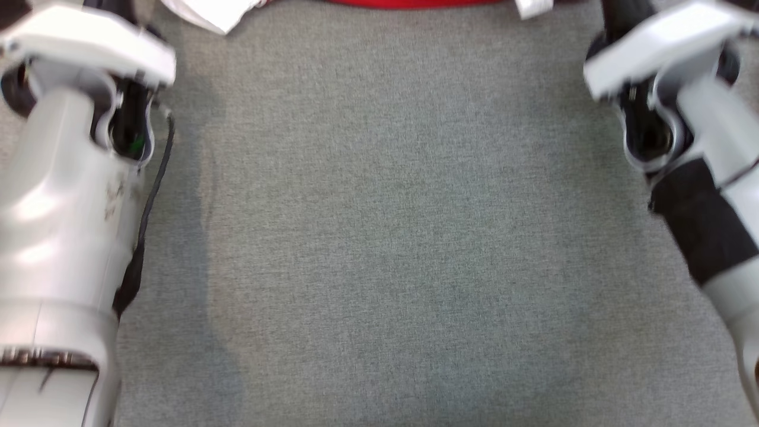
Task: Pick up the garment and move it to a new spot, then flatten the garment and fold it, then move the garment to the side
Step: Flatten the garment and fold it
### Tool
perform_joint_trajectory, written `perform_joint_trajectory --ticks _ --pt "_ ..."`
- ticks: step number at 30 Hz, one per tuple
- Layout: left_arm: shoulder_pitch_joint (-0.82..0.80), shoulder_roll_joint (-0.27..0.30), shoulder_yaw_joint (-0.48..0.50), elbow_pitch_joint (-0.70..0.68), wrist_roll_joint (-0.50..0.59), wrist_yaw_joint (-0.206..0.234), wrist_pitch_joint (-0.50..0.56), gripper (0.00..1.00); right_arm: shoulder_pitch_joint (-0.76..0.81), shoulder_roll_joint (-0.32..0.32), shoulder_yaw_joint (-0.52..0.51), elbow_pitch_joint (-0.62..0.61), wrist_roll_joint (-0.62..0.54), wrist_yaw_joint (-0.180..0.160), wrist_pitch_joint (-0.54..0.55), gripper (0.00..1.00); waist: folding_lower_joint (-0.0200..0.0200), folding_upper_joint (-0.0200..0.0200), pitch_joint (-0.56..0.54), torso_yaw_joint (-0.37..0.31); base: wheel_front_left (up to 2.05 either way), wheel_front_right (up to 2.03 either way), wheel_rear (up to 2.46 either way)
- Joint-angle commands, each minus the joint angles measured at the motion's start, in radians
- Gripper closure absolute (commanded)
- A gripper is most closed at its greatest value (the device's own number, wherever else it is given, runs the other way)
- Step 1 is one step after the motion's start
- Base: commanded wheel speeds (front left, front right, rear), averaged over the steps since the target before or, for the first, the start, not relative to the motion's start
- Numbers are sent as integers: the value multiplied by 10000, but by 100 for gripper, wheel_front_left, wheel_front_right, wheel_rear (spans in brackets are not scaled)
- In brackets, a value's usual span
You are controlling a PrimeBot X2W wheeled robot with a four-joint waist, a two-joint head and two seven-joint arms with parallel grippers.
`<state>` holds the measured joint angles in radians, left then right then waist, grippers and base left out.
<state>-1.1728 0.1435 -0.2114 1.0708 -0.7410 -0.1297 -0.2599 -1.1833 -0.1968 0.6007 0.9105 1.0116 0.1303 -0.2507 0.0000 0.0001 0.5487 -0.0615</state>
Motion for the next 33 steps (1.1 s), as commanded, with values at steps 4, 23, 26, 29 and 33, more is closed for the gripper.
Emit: perform_joint_trajectory --ticks 4,23,26,29,33 --pt "2465 600 719 -1856 440 -12 -56 100 2040 -583 118 -1140 481 7 -161 100 0 -1 -778 104 0 0 0" --pt "11085 354 1803 -8395 1663 875 484 100 8935 -1032 -1721 -4895 35 7 -156 100 0 -1 -3072 -18 0 0 0" --pt "12115 283 1725 -9552 1856 1503 986 100 9942 -1167 -2031 -5251 -92 7 -157 100 0 -1 -3362 95 0 0 0" --pt "13050 278 1648 -10687 1991 2058 1562 100 10902 -1247 -2349 -5516 -244 6 -110 100 0 -1 -3707 185 0 0 0" --pt "14135 392 1545 -12136 2227 2653 2334 100 12080 -1280 -2868 -5928 -551 4 169 100 0 -1 -4125 355 0 0 0"
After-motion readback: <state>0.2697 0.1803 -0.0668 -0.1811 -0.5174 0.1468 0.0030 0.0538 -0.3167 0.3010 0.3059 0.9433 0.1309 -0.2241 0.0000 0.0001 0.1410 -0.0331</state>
